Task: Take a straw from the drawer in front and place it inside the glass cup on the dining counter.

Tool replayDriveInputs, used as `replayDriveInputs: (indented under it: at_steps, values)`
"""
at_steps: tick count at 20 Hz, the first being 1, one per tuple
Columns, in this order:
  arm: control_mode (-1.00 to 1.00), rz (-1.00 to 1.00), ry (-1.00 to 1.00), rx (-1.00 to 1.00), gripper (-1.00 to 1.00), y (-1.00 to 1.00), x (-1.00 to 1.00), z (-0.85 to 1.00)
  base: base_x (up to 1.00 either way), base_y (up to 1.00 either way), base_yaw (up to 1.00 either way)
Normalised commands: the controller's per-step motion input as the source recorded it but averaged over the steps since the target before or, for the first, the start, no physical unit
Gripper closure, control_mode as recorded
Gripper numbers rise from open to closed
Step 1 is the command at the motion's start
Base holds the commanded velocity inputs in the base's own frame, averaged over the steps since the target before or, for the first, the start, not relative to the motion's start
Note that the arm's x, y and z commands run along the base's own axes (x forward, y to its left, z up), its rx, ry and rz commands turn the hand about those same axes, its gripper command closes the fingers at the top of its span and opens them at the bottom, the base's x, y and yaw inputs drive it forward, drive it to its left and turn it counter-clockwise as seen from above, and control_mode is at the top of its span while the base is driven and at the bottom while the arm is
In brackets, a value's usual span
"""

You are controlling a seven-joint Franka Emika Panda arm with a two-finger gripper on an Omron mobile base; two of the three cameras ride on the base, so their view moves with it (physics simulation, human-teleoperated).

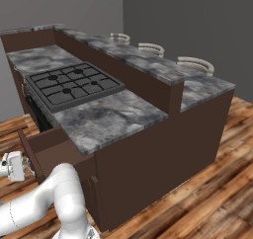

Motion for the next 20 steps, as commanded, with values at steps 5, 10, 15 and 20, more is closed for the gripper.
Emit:
replayDriveInputs:
  at_steps: [5,10,15,20]
  values:
    - [-1.0,-0.11,0.0,0.0,1.0,0.8,-0.67,0.0,0.0,0.0,0.0]
    - [-1.0,-0.1,0.0,0.0,1.0,0.74,-0.53,0.0,0.0,0.0,0.0]
    - [-1.0,-0.08,0.0,0.0,-1.0,0.54,-0.08,0.0,0.0,0.0,0.0]
    - [-1.0,-0.01,0.05,0.09,-1.0,0.18,-0.18,0.02,0.0,0.0,0.0]
